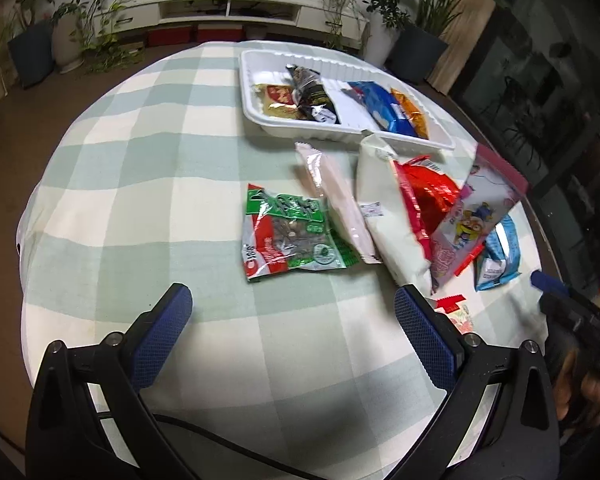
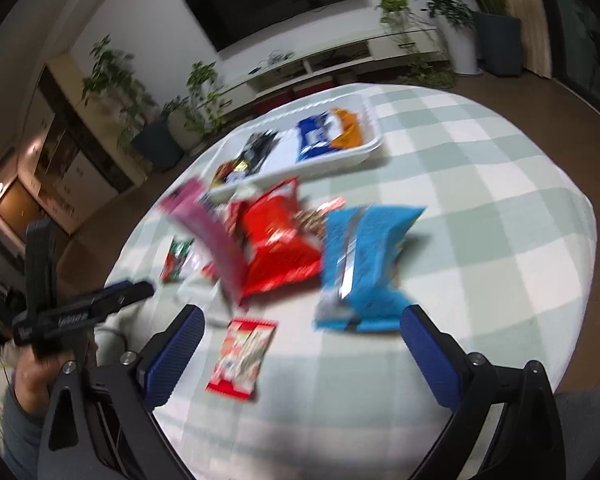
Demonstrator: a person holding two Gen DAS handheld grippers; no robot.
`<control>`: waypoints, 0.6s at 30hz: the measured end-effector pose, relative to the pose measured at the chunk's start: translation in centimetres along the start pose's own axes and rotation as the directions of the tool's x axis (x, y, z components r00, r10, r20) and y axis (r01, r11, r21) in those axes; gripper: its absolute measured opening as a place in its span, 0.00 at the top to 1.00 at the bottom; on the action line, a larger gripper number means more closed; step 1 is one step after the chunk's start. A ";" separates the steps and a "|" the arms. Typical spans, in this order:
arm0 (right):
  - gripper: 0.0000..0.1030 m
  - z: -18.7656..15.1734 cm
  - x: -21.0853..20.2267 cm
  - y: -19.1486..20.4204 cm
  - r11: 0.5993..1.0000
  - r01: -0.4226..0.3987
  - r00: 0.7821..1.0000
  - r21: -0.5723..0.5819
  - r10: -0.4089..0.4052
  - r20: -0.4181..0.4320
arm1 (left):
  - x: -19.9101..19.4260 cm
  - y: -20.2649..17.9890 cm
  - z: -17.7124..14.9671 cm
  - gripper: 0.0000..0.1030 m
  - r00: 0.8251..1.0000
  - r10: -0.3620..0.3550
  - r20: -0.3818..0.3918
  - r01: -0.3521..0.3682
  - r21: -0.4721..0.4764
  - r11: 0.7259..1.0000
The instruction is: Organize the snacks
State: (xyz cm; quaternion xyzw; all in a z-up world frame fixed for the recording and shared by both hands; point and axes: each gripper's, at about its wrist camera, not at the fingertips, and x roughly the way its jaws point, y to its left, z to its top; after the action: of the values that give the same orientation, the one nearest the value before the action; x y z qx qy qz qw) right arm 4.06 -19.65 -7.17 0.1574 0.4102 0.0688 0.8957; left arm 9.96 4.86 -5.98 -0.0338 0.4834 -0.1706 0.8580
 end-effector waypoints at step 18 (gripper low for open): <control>0.33 -3.1 5.5 6.1 0.975 0.096 0.984 -0.200 -0.123 -0.128 | -1.4 1.0 -1.2 0.01 1.000 0.005 0.028 -0.006 0.037 0.999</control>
State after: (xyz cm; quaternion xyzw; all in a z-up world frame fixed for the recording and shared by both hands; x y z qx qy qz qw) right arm 5.38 -11.85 -10.92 0.0417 0.4711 0.0695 0.8783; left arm 8.51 6.38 -5.66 -0.0189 0.4684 -0.1769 0.8654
